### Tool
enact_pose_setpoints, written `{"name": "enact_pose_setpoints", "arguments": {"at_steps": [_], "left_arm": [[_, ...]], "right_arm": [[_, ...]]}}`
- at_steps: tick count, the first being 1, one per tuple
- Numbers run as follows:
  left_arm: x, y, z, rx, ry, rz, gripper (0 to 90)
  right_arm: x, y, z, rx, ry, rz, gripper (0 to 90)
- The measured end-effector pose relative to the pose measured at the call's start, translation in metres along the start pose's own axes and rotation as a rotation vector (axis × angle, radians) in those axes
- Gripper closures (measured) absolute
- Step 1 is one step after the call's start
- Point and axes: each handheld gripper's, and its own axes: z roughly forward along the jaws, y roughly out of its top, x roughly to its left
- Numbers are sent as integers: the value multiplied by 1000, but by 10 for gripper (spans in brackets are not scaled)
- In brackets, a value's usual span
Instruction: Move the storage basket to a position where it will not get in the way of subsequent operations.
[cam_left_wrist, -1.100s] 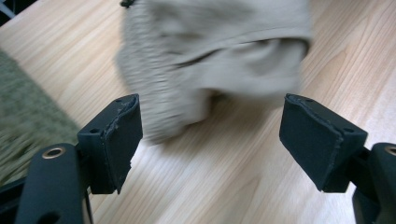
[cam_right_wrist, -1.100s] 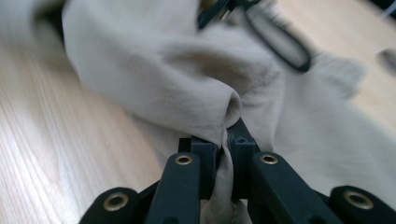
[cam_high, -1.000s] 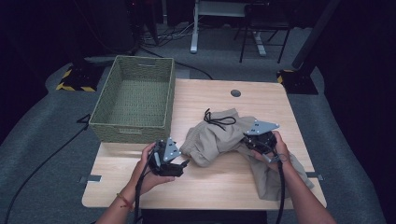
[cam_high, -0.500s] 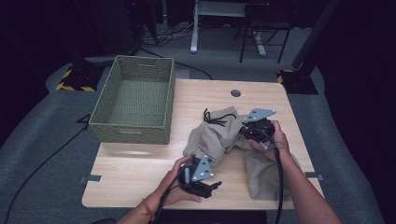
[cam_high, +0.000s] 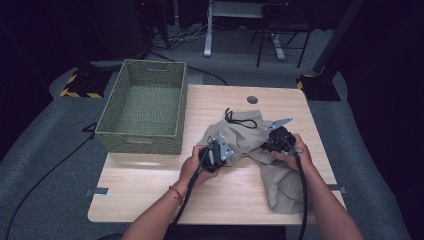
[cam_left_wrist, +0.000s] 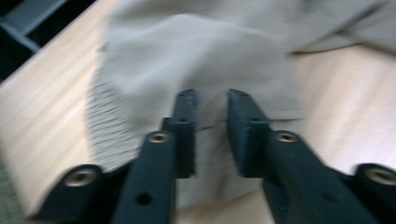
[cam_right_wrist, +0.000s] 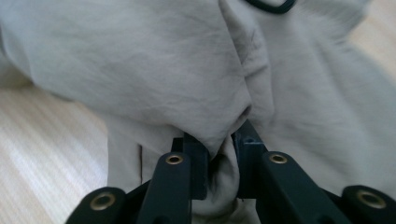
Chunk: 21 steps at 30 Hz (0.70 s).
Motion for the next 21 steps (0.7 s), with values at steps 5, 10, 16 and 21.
{"name": "enact_pose_setpoints", "arguments": {"at_steps": [5, 10, 16, 21], "left_arm": [[21, -1, -2, 16, -14, -56, 774], [1, 3, -25, -101, -256, -55, 480], [-31, 3, -11, -50, -275, -6, 317], [-26, -7, 14, 21, -214, -50, 441]], "right_arm": [[2, -15, 13, 45, 49, 16, 823], [8, -16, 7, 20, -8, 5, 598], [14, -10, -24, -130, -32, -44, 428], [39, -16, -51, -264, -93, -124, 519]]}}
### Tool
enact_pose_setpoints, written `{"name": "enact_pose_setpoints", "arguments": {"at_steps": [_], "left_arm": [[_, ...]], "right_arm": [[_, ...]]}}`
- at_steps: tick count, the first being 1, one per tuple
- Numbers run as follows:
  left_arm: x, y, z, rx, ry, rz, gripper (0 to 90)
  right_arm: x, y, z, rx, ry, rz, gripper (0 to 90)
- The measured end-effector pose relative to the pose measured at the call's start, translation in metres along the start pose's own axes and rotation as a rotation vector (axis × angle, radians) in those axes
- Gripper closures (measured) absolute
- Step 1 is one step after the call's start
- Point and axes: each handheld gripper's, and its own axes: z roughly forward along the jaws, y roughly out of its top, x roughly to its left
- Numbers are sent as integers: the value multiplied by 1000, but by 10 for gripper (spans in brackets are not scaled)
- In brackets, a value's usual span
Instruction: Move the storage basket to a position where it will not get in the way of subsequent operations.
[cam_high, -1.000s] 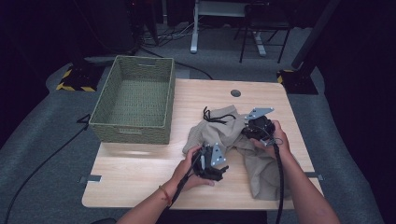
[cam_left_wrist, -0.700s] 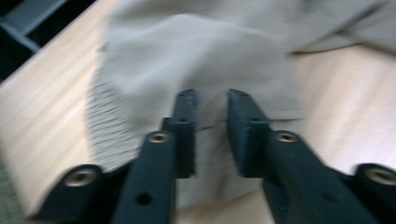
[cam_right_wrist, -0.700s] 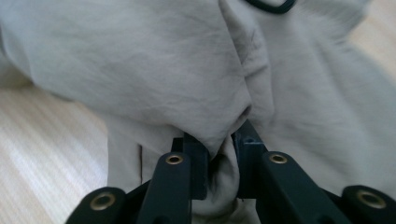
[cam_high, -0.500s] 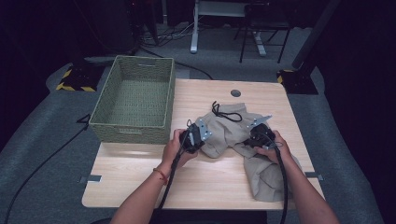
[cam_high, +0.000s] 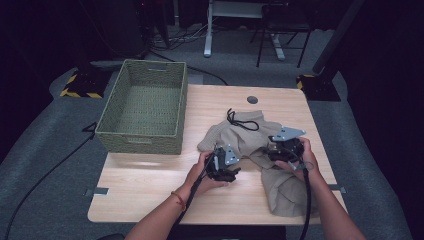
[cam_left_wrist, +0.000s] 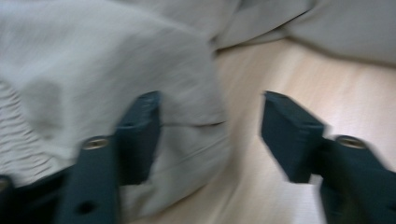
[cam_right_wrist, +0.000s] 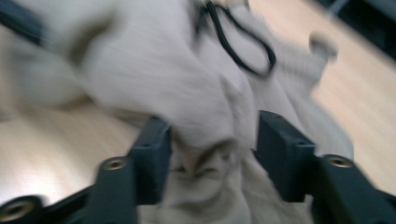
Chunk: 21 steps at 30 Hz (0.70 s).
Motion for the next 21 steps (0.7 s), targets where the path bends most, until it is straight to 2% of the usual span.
{"name": "enact_pose_setpoints", "arguments": {"at_steps": [2, 3, 4, 6, 8, 9, 10, 11, 12, 13, 15, 18, 19, 21], "left_arm": [[8, -4, 4, 15, -4, -37, 498], [12, -6, 6, 17, 1, -54, 538], [14, -8, 7, 17, 0, -70, 574], [19, -10, 10, 35, 21, -54, 680], [22, -12, 14, 67, 22, -47, 739], [22, -13, 16, 70, 32, -49, 766], [23, -14, 17, 64, 24, -52, 788], [25, -14, 17, 61, 20, -57, 815], [25, -15, 18, 62, 25, -58, 834], [27, -15, 18, 68, 28, -40, 867], [30, -16, 18, 65, 18, -45, 896], [32, -18, 16, 63, 26, -51, 899], [33, -18, 15, 59, 32, -49, 900], [35, -18, 11, 48, 40, -54, 900]], "right_arm": [[13, -1, -10, -51, 70, -31, 586], [20, -1, -11, -53, 112, -63, 592], [27, -2, -10, -36, 133, -88, 590], [38, -2, 2, 24, 152, -141, 576], [41, -4, 18, 91, 169, -172, 551], [40, -5, 26, 114, 169, -168, 534], [38, -7, 34, 131, 160, -165, 503], [34, -8, 40, 139, 135, -154, 461], [31, -8, 44, 146, 116, -147, 444], [28, -9, 48, 153, 105, -146, 437], [22, -11, 56, 161, 76, -123, 426], [15, -14, 67, 197, 63, -113, 525], [14, -15, 70, 204, 48, -115, 570], [11, -14, 70, 216, 60, -105, 693]]}}
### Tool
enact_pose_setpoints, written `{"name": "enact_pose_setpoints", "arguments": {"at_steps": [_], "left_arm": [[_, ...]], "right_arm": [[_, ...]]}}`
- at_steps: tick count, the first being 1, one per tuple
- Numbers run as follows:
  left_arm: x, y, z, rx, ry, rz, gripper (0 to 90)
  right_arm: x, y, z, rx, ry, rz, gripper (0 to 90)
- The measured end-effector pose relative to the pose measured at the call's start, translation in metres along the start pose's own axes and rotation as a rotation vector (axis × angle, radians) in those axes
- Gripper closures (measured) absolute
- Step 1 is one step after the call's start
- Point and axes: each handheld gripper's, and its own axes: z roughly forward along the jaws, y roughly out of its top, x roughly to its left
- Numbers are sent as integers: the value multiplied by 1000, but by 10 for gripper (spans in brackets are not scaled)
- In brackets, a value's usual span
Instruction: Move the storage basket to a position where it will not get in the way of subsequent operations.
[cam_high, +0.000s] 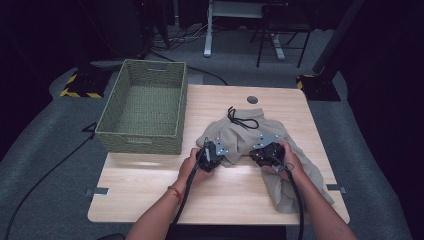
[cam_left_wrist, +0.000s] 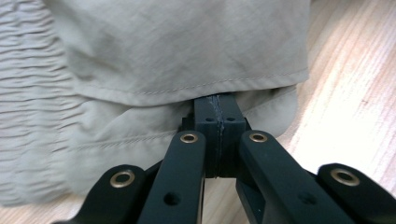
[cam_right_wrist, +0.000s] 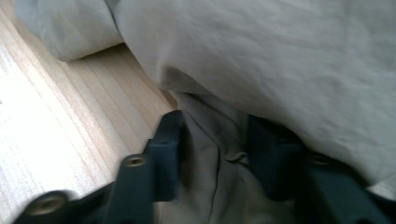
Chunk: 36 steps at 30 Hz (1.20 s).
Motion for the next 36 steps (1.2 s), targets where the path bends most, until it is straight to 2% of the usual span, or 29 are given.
{"name": "enact_pose_setpoints", "arguments": {"at_steps": [2, 3, 6, 7, 9, 13, 14, 15, 16, 17, 18, 20, 22, 23, 25, 27, 29, 32, 33, 34, 35, 36], "left_arm": [[2, 1, -7, -21, 10, -6, 900], [4, 3, -12, -35, 20, -5, 900], [8, 7, -30, -73, 54, 2, 900], [10, 8, -37, -89, 69, 4, 900], [15, 11, -51, -117, 71, -6, 900], [19, 19, -79, -168, 95, -10, 900], [18, 21, -84, -176, 90, -5, 900], [15, 22, -89, -185, 61, 6, 900], [10, 23, -94, -215, 35, 24, 882], [3, 25, -98, -237, 34, 32, 798], [-5, 27, -103, -261, 15, 32, 712], [-21, 29, -112, -309, -53, 61, 500], [-41, 32, -116, -326, -101, 101, 384], [-51, 33, -115, -321, -127, 118, 321], [-69, 34, -108, -302, -149, 153, 276], [-80, 34, -96, -283, -180, 161, 236], [-86, 36, -78, -245, -173, 158, 211], [-86, 35, -50, -192, -163, 105, 205], [-86, 35, -41, -178, -147, 93, 206], [-85, 34, -34, -163, -107, 100, 214], [-83, 33, -28, -155, -86, 91, 228], [-79, 31, -23, -144, -84, 77, 278]], "right_arm": [[-2, 0, -2, 4, 20, -3, 829], [-2, 0, -4, 2, 26, -14, 867], [-2, -1, -17, -19, 29, -33, 884], [-1, 0, -25, -39, 32, -38, 884], [1, 2, -46, -82, 35, -70, 885], [0, 9, -94, -190, 49, -86, 884], [0, 11, -105, -215, 51, -80, 885], [0, 15, -114, -232, 53, -77, 885], [1, 18, -121, -236, 47, -83, 885], [2, 22, -126, -232, 29, -89, 884], [2, 25, -130, -226, 12, -88, 884], [2, 29, -131, -212, 0, -82, 883], [0, 31, -127, -195, -7, -65, 883], [-1, 31, -124, -188, -5, -55, 882], [-3, 29, -117, -184, 8, -31, 882], [-3, 27, -111, -172, 22, -20, 881], [-1, 26, -105, -158, 33, -21, 880], [3, 24, -99, -149, 59, -18, 881], [4, 23, -97, -148, 67, -20, 881], [5, 22, -96, -145, 77, -21, 881], [7, 21, -95, -146, 84, -22, 881], [7, 20, -94, -145, 88, -25, 882]]}}
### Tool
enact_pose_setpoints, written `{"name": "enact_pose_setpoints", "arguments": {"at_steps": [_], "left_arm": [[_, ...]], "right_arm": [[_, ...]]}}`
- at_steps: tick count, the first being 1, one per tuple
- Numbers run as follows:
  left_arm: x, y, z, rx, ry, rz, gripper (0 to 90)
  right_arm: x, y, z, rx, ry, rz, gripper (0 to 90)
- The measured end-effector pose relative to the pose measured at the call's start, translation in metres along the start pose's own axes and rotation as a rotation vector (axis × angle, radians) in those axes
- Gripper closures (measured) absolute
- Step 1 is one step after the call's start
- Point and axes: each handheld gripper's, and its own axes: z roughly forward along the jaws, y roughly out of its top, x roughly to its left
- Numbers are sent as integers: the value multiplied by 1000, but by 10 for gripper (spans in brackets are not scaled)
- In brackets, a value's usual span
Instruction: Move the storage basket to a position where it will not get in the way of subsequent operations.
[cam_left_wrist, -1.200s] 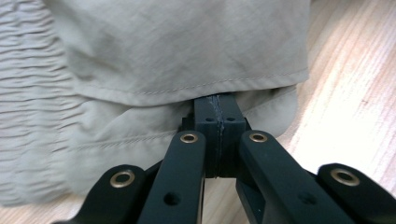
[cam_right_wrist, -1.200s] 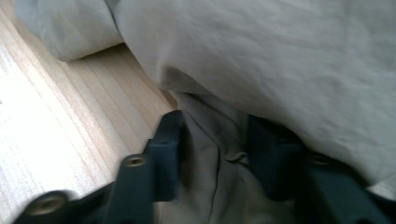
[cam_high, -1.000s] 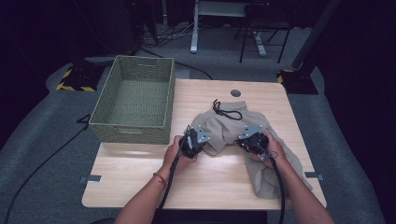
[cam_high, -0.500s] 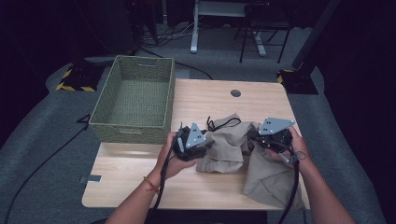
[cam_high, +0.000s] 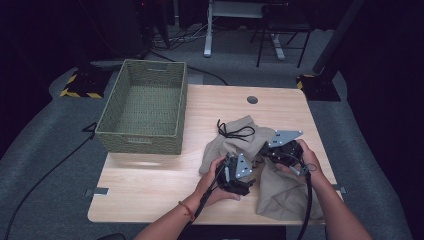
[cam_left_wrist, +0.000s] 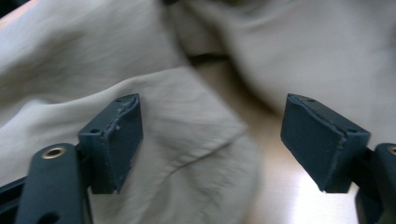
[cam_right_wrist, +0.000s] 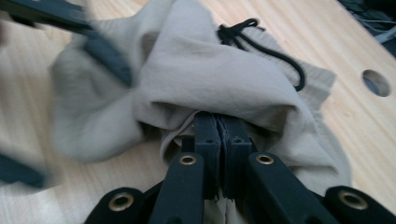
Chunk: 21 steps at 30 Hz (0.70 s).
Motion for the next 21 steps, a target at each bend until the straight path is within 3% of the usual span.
{"name": "enact_pose_setpoints", "arguments": {"at_steps": [4, 6, 8, 12, 15, 17, 20, 21], "left_arm": [[16, -8, 5, 47, 38, 17, 590], [24, -10, 0, 63, 39, 25, 769], [32, -10, -10, 58, 69, 40, 861], [50, -4, -48, 12, 132, 50, 874], [67, 7, -81, -23, 199, 60, 876], [78, 17, -100, -48, 221, 52, 876], [90, 28, -112, -32, 281, 86, 876], [94, 30, -112, -12, 280, 86, 875]], "right_arm": [[4, -5, -3, -10, 43, -16, 885], [6, -5, -8, -29, 62, -23, 885], [7, -3, -16, -49, 59, -26, 885], [4, 2, -35, -112, 41, -29, 886], [-1, 7, -53, -180, 23, -22, 886], [-4, 11, -64, -235, 16, -17, 886], [-11, 15, -75, -296, -5, 17, 885], [-14, 15, -76, -297, -22, 25, 885]]}}
